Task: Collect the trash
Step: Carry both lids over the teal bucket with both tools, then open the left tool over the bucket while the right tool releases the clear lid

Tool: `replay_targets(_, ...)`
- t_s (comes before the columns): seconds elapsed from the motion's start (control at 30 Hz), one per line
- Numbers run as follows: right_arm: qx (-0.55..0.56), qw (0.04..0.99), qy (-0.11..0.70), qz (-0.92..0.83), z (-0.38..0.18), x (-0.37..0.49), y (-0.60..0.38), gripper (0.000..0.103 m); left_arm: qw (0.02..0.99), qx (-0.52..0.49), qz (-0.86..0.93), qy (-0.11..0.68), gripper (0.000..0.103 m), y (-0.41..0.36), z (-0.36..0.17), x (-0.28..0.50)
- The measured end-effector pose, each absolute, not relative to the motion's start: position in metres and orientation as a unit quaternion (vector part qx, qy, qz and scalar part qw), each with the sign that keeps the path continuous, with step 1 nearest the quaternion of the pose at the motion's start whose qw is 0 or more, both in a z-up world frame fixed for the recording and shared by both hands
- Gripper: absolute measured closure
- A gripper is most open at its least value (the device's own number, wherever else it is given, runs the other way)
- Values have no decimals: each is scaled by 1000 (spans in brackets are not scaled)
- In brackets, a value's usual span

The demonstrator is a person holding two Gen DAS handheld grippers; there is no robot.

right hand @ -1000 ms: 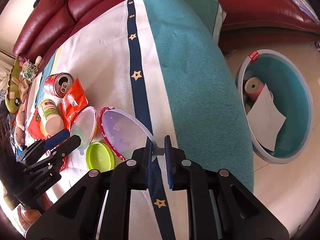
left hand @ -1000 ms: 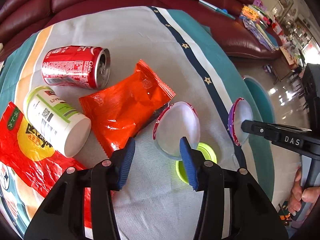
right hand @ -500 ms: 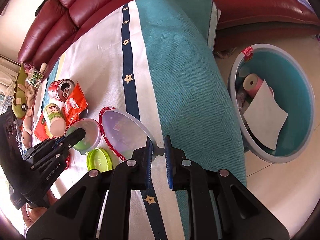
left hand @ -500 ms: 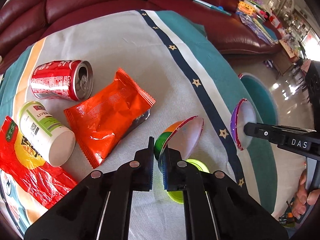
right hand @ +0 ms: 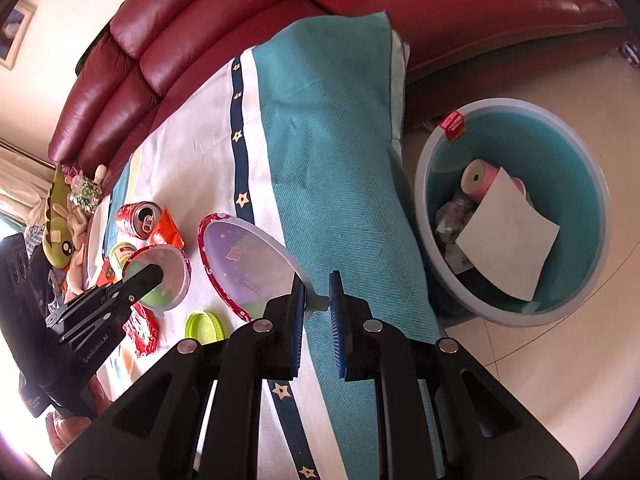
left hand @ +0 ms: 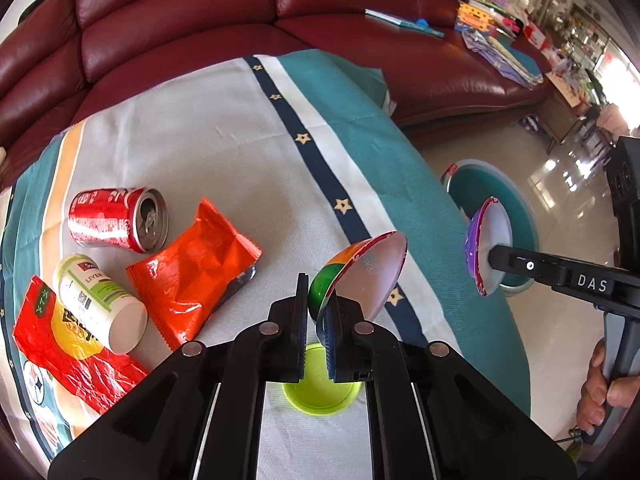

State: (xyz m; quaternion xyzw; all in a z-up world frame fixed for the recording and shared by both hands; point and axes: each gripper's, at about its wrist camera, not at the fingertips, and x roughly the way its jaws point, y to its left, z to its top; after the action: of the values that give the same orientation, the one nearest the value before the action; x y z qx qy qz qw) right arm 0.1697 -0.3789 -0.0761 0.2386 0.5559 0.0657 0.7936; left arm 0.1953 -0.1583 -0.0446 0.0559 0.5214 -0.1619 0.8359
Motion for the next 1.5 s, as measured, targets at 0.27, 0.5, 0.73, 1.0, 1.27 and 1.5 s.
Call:
replay_targets(0.27, 279, 812, 513, 22, -54, 146, -451, 91, 829, 92, -213, 509, 95, -223, -25, 196)
replay_targets(0.5, 306, 816, 490, -32, -48, 124, -521, 91, 815, 120, -263, 502, 95, -294, -24, 194)
replay_targets(0.73, 320, 810, 488, -61, -58, 113, -559, 91, 794, 142, -293, 513, 95, -352, -43, 192)
replay_targets(1.0, 331, 794, 505, -71, -82, 118, -574, 91, 768, 160, -305, 540, 95, -395, -80, 199)
replay_targets(1.27, 334, 791, 506, -80, -86, 124, -576, 58, 753, 166, -301, 561, 86, -406, -105, 204)
replay_targets(1.5, 343, 782, 510, -102, -89, 124, -577, 21, 776, 174, -281, 538, 10, -395, -95, 199)
